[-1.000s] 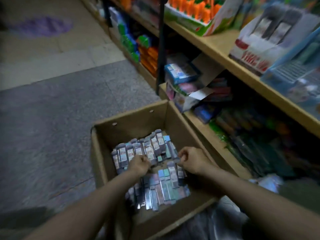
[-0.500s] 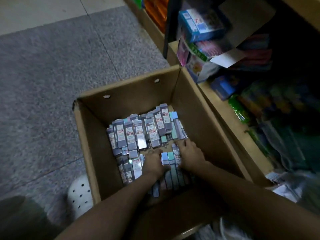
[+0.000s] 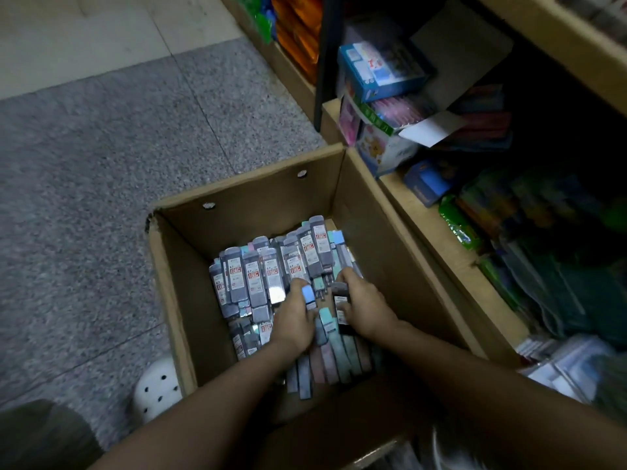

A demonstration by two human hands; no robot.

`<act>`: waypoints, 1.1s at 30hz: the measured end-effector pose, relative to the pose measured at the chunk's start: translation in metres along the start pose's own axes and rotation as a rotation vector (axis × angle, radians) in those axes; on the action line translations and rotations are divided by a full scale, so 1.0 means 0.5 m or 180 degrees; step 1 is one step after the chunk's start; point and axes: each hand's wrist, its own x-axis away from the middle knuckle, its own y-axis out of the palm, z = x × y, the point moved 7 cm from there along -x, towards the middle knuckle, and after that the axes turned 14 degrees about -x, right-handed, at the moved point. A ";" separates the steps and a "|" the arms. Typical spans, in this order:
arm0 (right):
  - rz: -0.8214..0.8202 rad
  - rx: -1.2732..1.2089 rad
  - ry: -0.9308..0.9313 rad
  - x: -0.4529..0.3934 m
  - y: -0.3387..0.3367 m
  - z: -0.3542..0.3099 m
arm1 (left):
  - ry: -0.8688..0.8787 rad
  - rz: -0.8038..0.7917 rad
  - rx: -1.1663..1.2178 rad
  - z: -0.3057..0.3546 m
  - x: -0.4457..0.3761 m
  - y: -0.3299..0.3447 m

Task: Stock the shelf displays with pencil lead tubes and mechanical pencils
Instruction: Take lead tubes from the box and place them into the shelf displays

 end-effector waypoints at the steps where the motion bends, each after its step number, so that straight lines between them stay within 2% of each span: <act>1: 0.0093 -0.0269 0.0005 0.008 -0.013 -0.011 | 0.0052 -0.0042 0.0085 0.011 -0.001 -0.020; 4: 0.0474 -0.1034 -0.0086 0.030 -0.071 -0.059 | 0.0192 -0.0210 0.0453 0.064 -0.014 -0.101; 6: 0.0717 -0.1266 -0.0294 0.049 -0.129 -0.111 | 0.0276 -0.0212 0.0538 0.114 -0.028 -0.173; 9: 0.1082 -0.1332 -0.0699 0.092 -0.238 -0.201 | 0.0571 -0.0207 0.0640 0.222 -0.034 -0.284; 13: 0.1486 -0.1365 -0.1032 0.177 -0.389 -0.299 | 0.1014 -0.0565 0.1814 0.374 0.011 -0.381; 16: 0.1866 -0.1205 -0.1293 0.255 -0.497 -0.343 | 0.1309 -0.0738 0.1951 0.463 0.055 -0.424; 21: 0.2261 -0.0911 -0.1373 0.358 -0.630 -0.361 | 0.1735 -0.0553 0.2153 0.589 0.110 -0.440; 24: 0.2490 -0.0812 -0.1275 0.399 -0.703 -0.357 | 0.1828 -0.0638 0.2144 0.648 0.124 -0.419; 28: 0.2828 -0.0778 -0.1151 0.440 -0.803 -0.351 | 0.1931 -0.0721 0.2079 0.708 0.125 -0.402; 33: 0.3309 -0.0350 -0.1094 0.445 -0.915 -0.370 | 0.2153 -0.0633 0.2022 0.751 0.097 -0.406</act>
